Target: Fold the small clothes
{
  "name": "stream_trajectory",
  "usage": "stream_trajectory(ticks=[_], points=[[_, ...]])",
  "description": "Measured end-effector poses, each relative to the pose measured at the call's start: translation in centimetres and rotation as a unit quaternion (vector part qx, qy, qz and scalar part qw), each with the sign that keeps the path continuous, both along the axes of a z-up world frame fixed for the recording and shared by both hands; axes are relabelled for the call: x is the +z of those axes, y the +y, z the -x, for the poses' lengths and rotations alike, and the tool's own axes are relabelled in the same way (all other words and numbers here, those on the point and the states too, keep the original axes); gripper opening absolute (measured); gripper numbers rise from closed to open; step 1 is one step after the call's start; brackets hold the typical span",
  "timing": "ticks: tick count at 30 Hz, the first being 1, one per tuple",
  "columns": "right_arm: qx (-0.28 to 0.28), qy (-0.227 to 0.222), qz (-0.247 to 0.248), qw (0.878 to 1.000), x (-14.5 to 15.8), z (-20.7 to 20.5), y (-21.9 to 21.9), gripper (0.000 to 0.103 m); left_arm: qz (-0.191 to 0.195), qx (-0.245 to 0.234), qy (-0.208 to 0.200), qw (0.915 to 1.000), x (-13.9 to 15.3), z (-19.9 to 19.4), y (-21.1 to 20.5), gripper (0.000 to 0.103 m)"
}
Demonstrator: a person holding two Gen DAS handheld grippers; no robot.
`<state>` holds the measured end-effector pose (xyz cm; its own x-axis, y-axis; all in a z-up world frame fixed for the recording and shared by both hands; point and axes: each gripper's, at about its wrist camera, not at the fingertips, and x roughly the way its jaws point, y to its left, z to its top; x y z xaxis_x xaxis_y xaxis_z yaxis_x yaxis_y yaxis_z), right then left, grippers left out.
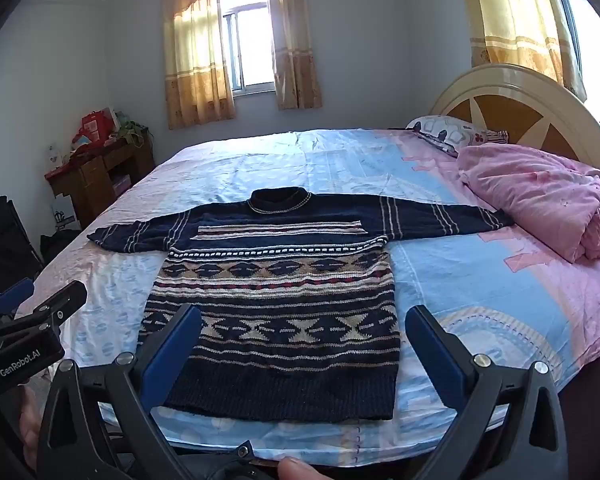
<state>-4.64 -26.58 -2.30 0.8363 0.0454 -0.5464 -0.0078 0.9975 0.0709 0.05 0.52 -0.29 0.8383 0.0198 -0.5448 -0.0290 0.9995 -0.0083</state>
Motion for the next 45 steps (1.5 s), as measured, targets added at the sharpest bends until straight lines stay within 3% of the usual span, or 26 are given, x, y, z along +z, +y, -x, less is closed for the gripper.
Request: stream_trajectory(ticks=[45], points=[[0.002, 0.006, -0.001, 1.000, -0.28, -0.20, 0.08, 0.102, 0.015, 0.003, 0.023, 0.9996, -0.66, -0.78, 0.54, 0.103]])
